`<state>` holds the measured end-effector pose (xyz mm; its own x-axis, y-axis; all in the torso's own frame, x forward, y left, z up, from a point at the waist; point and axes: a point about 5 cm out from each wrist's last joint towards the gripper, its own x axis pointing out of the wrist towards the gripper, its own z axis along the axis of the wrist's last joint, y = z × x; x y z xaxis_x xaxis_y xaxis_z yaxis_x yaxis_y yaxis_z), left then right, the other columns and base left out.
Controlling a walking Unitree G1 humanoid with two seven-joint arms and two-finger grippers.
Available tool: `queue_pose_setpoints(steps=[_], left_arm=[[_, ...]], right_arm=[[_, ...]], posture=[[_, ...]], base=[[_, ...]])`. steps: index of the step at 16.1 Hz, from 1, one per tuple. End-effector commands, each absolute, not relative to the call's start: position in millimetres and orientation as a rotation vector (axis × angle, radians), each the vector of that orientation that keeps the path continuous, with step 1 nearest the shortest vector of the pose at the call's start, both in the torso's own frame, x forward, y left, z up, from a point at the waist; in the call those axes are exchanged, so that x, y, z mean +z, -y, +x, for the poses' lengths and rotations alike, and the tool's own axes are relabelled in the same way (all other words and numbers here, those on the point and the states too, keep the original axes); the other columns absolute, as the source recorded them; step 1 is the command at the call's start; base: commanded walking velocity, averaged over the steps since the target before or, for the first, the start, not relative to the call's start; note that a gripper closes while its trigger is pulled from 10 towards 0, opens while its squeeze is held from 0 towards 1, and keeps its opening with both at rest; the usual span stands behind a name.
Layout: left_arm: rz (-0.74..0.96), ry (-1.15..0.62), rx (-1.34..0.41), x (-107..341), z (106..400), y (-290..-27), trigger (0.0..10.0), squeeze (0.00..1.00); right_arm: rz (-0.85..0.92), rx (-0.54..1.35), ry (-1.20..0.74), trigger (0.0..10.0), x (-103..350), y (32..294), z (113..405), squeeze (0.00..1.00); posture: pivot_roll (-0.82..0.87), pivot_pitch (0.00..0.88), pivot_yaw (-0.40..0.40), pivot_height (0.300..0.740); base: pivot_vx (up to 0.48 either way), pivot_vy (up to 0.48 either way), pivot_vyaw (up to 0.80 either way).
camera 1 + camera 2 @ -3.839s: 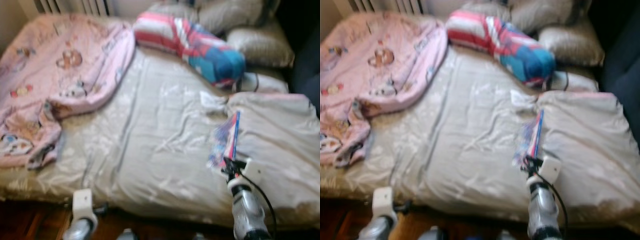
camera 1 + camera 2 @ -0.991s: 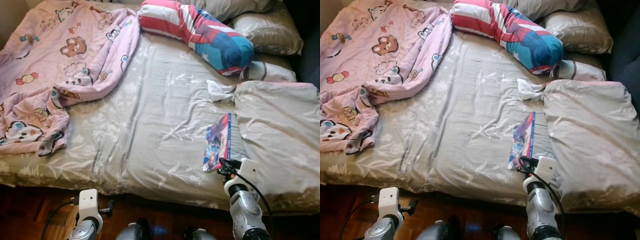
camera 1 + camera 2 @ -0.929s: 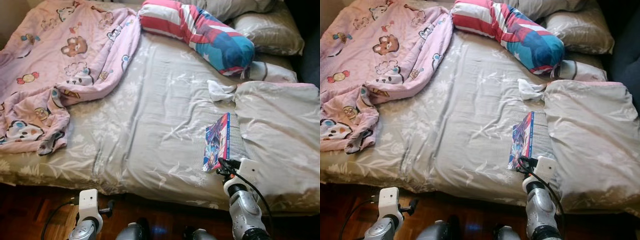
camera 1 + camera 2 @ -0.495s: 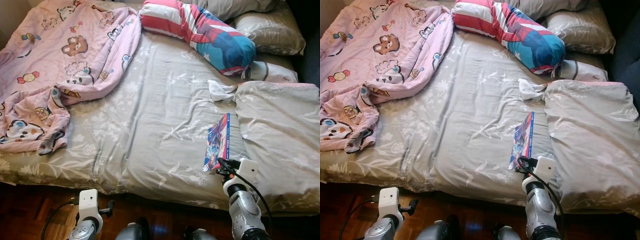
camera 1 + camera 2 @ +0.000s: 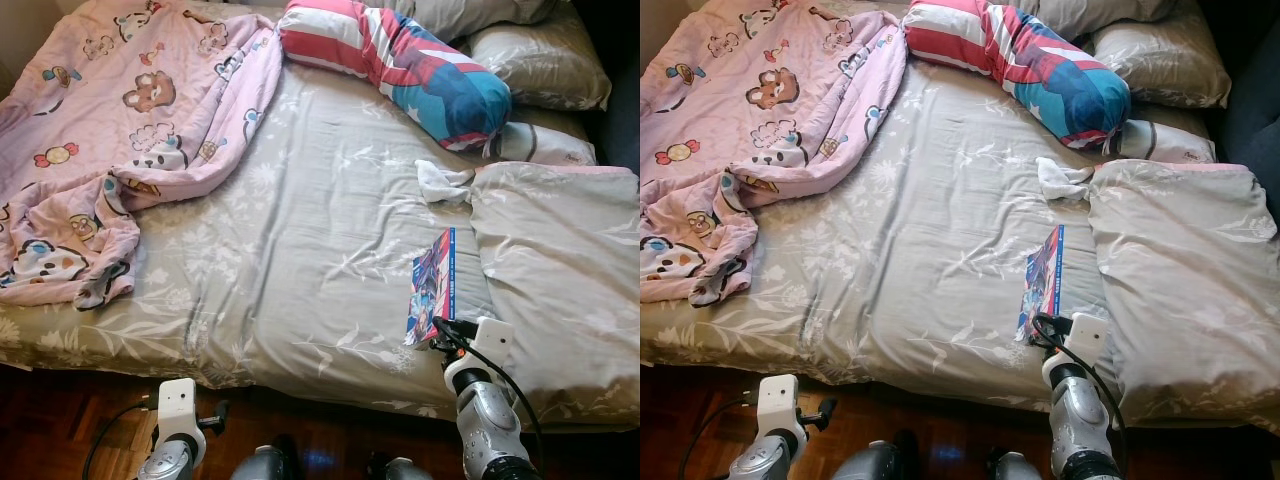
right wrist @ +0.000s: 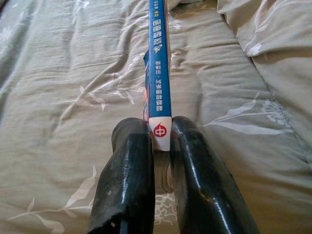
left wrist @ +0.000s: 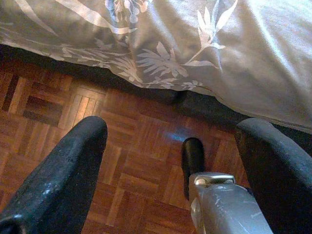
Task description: Clean up the room
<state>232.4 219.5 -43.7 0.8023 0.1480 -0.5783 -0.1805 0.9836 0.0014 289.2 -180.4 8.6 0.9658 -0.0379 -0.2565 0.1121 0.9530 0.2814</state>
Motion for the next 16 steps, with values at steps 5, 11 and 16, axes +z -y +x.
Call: queue_pose_setpoints(steps=[5,11,16], left_arm=[[-0.031,-0.650,0.156,-50.1,223.8,-217.9,10.0,0.00],[-0.017,-0.654,0.153,-50.5,221.9,-220.4,10.0,0.00],[-0.009,-0.658,0.149,-51.3,220.9,-219.8,10.0,0.00]], right_arm=[[0.303,-0.086,-0.263,10.0,4.8,180.5,285.4,0.00],[0.311,-0.096,-0.262,10.0,4.3,180.9,284.6,0.00],[0.318,-0.093,-0.255,10.0,5.2,179.2,285.5,0.00]], posture=[[0.13,0.239,-0.020,0.740],[0.13,0.243,-0.017,0.740],[0.14,0.245,-0.017,0.740]], base=[[0.000,0.000,0.00],[0.217,0.000,0.00],[0.288,0.000,0.00]])
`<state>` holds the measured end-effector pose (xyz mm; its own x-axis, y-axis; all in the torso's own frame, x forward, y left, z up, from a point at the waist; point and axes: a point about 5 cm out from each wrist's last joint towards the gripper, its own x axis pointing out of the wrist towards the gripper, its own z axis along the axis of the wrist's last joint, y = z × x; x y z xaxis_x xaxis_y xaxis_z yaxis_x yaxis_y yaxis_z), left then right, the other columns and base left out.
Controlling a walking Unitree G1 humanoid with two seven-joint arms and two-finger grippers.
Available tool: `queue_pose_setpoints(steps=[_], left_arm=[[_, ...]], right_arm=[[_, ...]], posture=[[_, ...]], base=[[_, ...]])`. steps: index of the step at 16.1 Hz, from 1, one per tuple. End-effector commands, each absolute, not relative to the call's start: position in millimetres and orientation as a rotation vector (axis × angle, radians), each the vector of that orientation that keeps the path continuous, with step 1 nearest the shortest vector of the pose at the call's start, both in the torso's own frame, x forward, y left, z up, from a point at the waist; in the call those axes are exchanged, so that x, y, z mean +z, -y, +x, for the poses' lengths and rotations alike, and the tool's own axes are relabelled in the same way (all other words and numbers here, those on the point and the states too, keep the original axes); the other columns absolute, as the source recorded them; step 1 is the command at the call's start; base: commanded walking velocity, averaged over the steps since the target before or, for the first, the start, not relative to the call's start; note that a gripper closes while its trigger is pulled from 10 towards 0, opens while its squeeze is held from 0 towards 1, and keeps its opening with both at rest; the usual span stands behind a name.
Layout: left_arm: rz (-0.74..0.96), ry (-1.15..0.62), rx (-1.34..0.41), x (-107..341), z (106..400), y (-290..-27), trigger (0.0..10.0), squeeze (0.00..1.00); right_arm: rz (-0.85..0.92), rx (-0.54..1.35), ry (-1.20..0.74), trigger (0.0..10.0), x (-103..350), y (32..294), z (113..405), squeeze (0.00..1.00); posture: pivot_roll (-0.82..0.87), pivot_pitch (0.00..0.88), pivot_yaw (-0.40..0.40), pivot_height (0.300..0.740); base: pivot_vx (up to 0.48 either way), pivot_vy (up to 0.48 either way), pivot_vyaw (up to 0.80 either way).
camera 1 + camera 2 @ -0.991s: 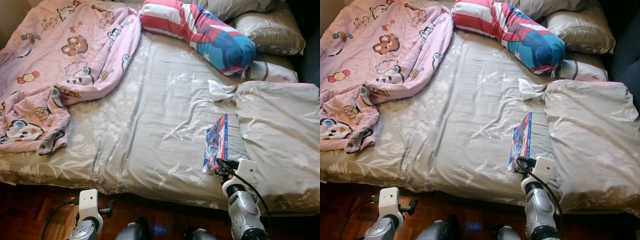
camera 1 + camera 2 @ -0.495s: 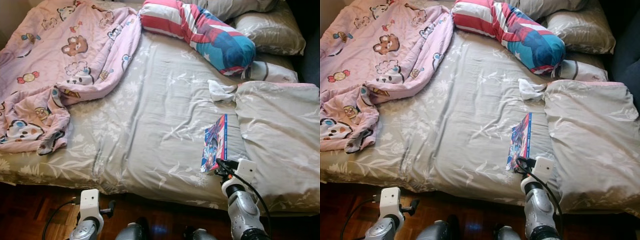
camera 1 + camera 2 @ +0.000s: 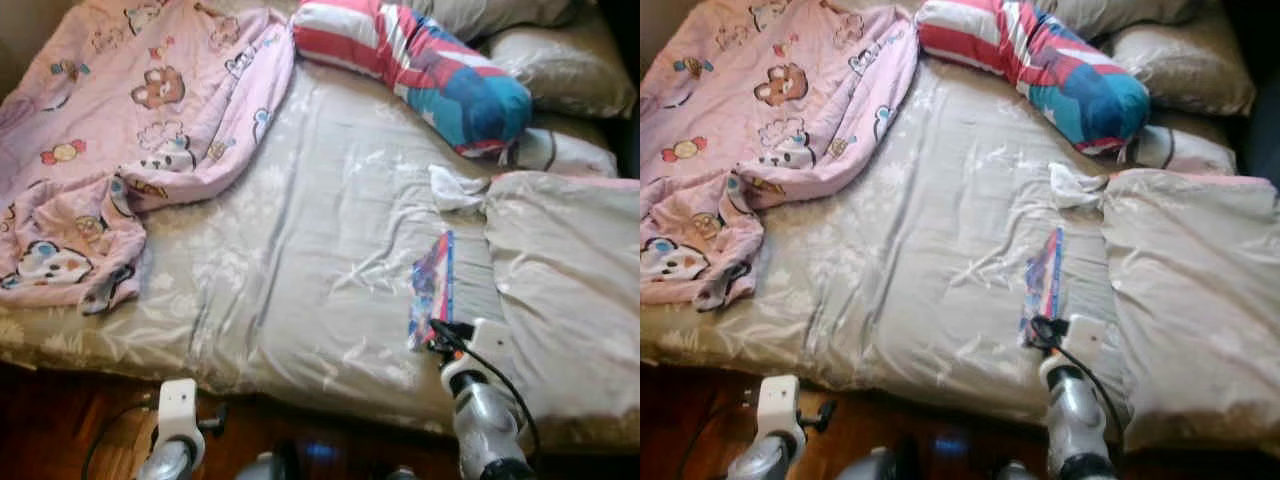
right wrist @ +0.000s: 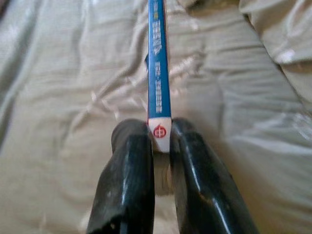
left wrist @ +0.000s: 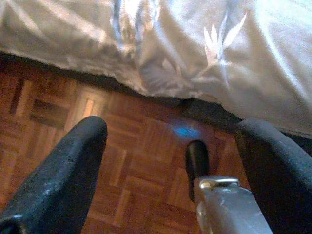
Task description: Clean up the room
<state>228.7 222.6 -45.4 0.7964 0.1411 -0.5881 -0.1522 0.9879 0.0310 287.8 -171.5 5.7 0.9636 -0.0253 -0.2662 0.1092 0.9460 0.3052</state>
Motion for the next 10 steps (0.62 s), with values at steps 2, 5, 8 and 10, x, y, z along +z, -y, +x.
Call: queue_pose_setpoints(steps=[2,5,8,10], left_arm=[[-0.005,-0.661,0.150,-51.5,220.6,-220.3,10.0,0.00],[-0.003,-0.663,0.149,-52.1,219.3,-220.8,10.0,0.00],[0.002,-0.669,0.145,-52.8,218.2,-221.5,10.0,0.00],[0.004,-0.673,0.142,-53.5,217.3,-220.6,10.0,0.00]], right_arm=[[0.316,-0.092,-0.257,10.0,4.7,178.2,285.2,0.00],[0.319,-0.096,-0.263,10.0,3.8,177.4,284.9,0.00],[0.323,-0.098,-0.265,10.0,3.3,176.5,284.5,0.00],[0.324,-0.103,-0.265,10.0,2.5,177.8,283.4,0.00]], posture=[[0.14,0.246,-0.016,0.740],[0.14,0.245,-0.015,0.740],[0.14,0.248,-0.012,0.740],[0.14,0.249,-0.012,0.740]], base=[[0.000,0.000,0.00],[0.000,0.000,0.00],[0.000,0.000,0.00],[0.000,0.000,0.00]])
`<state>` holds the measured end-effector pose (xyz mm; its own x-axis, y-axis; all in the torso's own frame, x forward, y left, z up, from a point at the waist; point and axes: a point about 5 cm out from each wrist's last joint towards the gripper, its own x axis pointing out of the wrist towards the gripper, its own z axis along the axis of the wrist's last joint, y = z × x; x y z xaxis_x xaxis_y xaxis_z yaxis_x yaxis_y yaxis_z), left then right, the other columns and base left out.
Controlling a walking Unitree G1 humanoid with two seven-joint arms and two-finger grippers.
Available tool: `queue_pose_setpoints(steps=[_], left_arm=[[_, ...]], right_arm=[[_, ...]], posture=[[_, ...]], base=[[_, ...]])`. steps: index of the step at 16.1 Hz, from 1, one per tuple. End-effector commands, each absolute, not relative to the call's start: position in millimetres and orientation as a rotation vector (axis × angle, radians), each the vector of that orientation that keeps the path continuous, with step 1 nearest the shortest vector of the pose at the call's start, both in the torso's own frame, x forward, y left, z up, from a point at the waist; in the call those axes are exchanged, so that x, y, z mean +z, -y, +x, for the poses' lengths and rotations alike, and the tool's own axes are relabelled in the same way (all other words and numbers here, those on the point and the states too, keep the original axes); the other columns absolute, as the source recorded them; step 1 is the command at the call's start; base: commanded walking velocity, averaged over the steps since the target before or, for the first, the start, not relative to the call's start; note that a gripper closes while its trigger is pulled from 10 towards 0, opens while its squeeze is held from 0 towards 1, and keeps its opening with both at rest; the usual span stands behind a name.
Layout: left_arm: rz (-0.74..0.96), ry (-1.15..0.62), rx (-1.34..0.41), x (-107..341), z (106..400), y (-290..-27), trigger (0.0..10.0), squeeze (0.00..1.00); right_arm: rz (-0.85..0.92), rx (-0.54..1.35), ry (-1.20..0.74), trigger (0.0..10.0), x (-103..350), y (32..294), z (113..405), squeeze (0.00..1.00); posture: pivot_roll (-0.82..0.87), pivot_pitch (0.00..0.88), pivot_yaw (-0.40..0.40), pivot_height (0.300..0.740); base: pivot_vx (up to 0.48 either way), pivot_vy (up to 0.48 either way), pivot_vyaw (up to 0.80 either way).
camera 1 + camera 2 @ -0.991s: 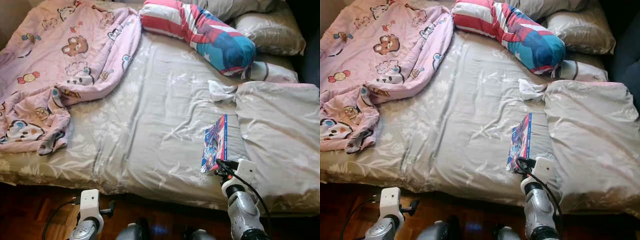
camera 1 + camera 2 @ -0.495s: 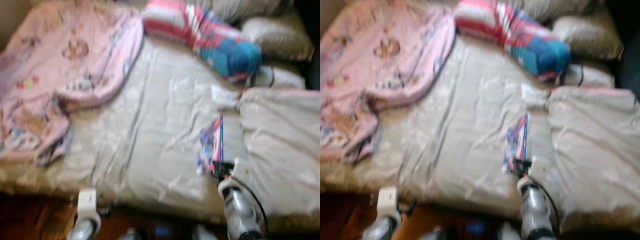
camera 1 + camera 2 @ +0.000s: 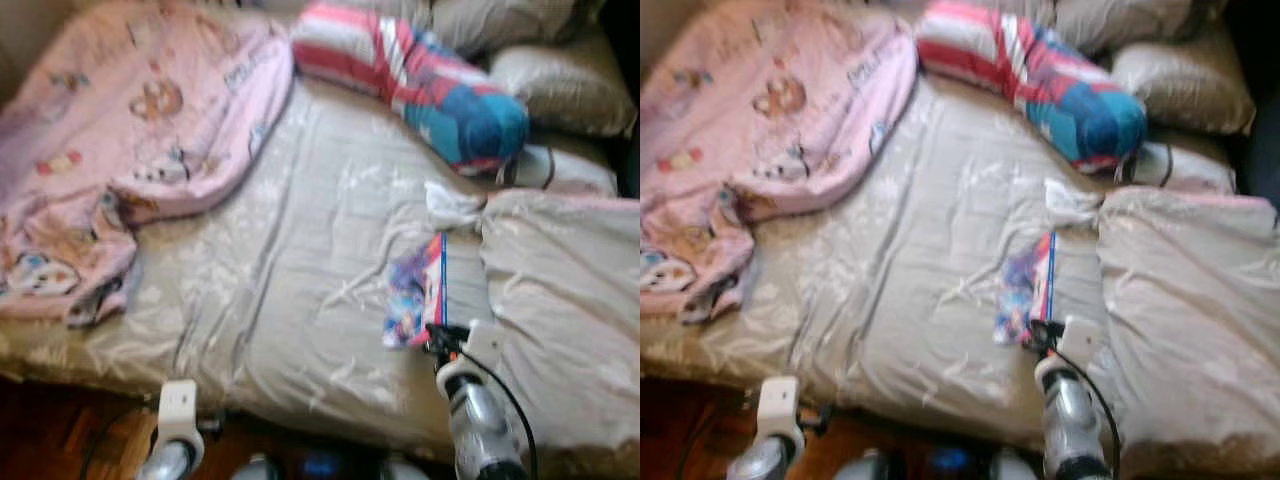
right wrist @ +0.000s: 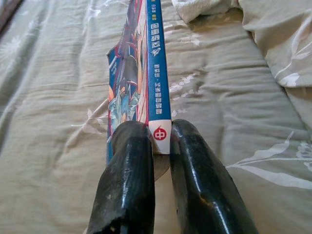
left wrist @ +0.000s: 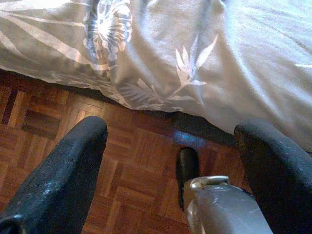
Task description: Clean up the room
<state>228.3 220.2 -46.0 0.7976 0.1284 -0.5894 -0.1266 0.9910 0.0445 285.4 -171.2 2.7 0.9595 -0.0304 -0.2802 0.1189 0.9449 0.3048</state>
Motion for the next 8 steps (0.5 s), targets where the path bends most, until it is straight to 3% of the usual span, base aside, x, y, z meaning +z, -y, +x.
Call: queue_pose_setpoints(steps=[1,8], left_arm=[[0.005,-0.671,0.138,-53.5,217.5,-219.6,10.0,0.00],[0.008,-0.673,0.135,-54.0,217.2,-218.3,10.0,0.00]], right_arm=[[0.326,-0.113,-0.262,10.0,2.7,179.3,283.2,0.00],[0.307,-0.120,-0.277,10.0,3.2,182.5,284.8,0.00]], posture=[[0.14,0.249,-0.012,0.740],[0.14,0.243,-0.018,0.740]], base=[[0.000,0.000,0.00],[0.000,0.000,0.00]])
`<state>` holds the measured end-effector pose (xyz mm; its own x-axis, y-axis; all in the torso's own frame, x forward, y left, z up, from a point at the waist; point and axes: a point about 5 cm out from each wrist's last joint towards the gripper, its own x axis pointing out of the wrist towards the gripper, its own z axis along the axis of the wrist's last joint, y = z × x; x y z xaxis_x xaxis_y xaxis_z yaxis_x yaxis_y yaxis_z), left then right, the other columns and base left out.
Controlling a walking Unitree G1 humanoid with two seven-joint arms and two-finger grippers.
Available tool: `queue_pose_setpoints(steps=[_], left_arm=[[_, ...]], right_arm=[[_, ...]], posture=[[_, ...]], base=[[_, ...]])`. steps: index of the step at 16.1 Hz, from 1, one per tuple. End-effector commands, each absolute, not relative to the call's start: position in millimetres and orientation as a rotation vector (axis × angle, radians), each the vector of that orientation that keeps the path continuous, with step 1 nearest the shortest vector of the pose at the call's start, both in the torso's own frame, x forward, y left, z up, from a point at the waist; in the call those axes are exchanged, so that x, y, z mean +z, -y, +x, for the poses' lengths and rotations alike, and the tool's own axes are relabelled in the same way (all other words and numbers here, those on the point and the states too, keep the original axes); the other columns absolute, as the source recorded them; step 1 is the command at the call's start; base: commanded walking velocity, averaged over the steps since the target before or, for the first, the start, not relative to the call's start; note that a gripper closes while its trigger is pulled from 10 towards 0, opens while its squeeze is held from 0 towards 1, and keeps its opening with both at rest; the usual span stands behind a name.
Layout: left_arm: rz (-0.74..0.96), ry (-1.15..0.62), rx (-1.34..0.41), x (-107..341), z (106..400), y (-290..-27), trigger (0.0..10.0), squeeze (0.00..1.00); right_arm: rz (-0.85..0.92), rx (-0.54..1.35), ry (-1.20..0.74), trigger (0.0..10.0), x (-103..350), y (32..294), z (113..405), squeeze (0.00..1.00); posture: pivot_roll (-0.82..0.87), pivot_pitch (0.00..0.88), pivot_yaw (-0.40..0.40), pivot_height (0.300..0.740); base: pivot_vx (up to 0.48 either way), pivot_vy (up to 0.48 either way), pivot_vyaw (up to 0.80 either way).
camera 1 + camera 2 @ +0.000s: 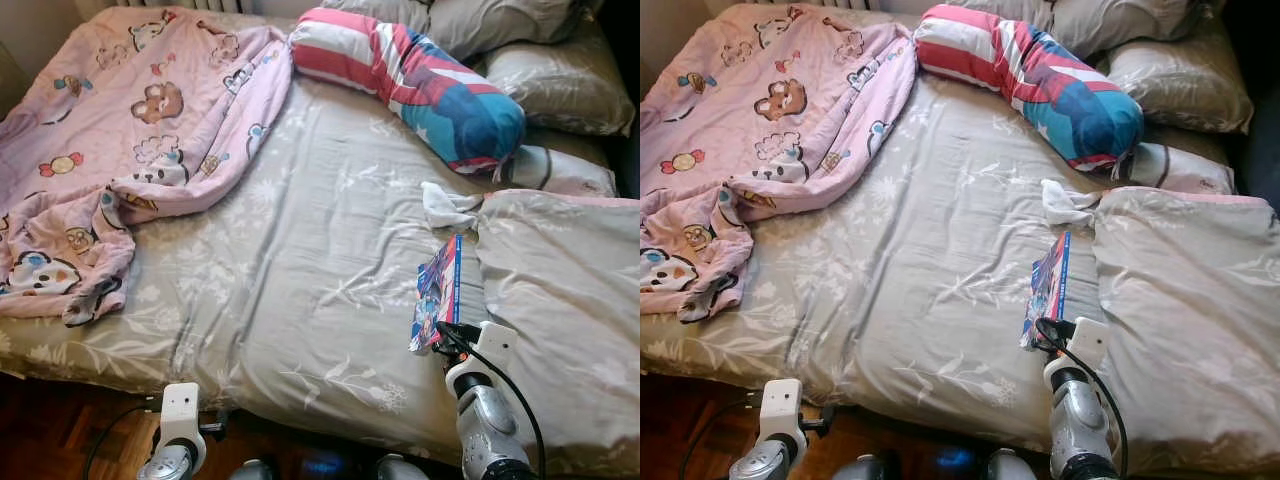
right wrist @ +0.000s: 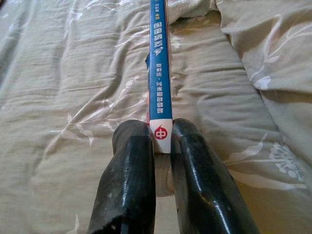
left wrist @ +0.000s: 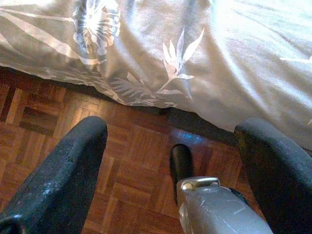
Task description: Clean up the room
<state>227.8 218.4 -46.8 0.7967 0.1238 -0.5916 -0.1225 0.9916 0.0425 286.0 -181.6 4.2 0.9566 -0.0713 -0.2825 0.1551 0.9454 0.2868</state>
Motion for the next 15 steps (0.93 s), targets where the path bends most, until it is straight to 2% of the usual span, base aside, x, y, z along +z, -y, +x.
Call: queue_pose_setpoints(steps=[1,7,15], left_arm=[[0.007,-0.677,0.135,-54.4,216.7,-218.2,10.0,0.00],[0.009,-0.673,0.130,-54.2,217.4,-216.6,10.0,0.00],[0.018,-0.679,0.127,-54.7,216.1,-218.6,10.0,0.00]], right_arm=[[0.306,-0.120,-0.281,10.0,3.2,182.7,285.3,0.00],[0.305,-0.096,-0.283,10.0,3.2,180.2,285.7,0.00],[0.341,-0.028,-0.248,10.0,8.4,175.9,289.9,0.00]], posture=[[0.13,0.243,-0.019,0.740],[0.14,0.241,-0.018,0.671],[0.14,0.232,-0.010,0.666]], base=[[0.000,0.000,0.00],[0.000,0.000,0.00],[0.000,0.000,0.00]])
